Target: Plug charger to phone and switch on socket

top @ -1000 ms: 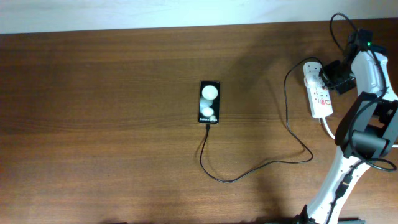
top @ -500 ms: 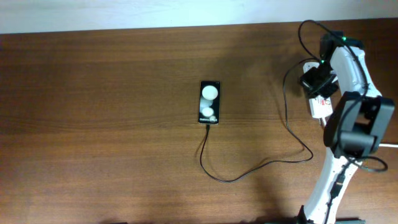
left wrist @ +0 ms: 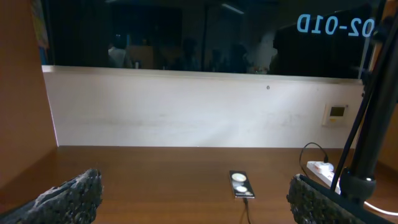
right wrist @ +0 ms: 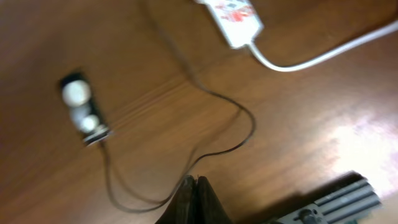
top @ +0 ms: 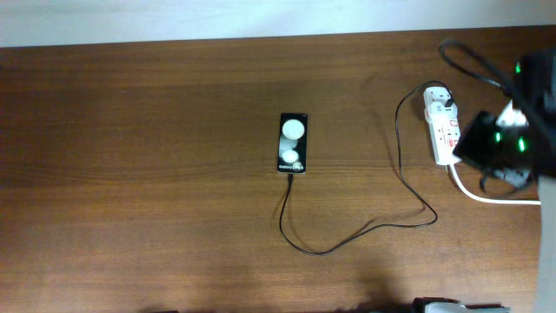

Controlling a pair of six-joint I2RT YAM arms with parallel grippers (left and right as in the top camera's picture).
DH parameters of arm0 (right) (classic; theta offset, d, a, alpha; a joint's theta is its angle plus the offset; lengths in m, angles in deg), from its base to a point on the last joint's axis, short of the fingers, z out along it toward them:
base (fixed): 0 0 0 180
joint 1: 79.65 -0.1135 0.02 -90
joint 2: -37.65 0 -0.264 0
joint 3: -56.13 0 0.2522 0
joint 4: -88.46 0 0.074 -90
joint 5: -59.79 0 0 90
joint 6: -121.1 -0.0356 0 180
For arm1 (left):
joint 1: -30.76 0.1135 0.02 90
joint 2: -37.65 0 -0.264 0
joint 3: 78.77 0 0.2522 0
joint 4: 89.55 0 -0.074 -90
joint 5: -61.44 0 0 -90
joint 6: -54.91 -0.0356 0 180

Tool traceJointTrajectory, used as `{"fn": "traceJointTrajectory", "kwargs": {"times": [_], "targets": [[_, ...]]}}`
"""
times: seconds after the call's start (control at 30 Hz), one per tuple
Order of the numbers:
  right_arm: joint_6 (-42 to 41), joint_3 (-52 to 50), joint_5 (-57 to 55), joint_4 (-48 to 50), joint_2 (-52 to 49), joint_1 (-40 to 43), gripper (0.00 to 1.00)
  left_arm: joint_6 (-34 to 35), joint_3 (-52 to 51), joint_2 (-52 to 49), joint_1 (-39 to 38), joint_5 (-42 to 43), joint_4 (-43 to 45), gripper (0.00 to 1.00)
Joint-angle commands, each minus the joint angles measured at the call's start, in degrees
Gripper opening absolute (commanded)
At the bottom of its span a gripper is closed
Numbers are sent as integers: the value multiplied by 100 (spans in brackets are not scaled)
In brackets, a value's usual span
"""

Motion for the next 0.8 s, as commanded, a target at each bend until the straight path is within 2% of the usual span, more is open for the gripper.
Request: {"fn": "traceJointTrajectory", "kwargs": {"times": [0.0,0.13,0.23,0.33,0.4,0.6,0.7,0.77], "targets": [[216,4,297,-33,592,-365,99,-70,-11,9,-17,-44,-2,99],[216,4,503,-33,977,-385,99,-70,-11,9,-17,-44,-2,99],[804,-83,468,-33,977,-385,99,-70,-11,9,-17,-44,-2,99],[835,-909,463,85,1150,-389,99,-70,-11,9,-17,-44,-2,99],[835,-1963,466,813,1714,-389,99,-70,-11,9,-17,-44,-2,99],[835,-5873,461,4004,4913,-385,99,-70,-11,9,-17,-44,-2,99],[835,-7136,461,5108,6225,-385,99,-70,-11,9,-17,-44,-2,99],[833,-7604,463,5672,6666,-385,99,-70,-11,9,-17,-44,-2,99]]}}
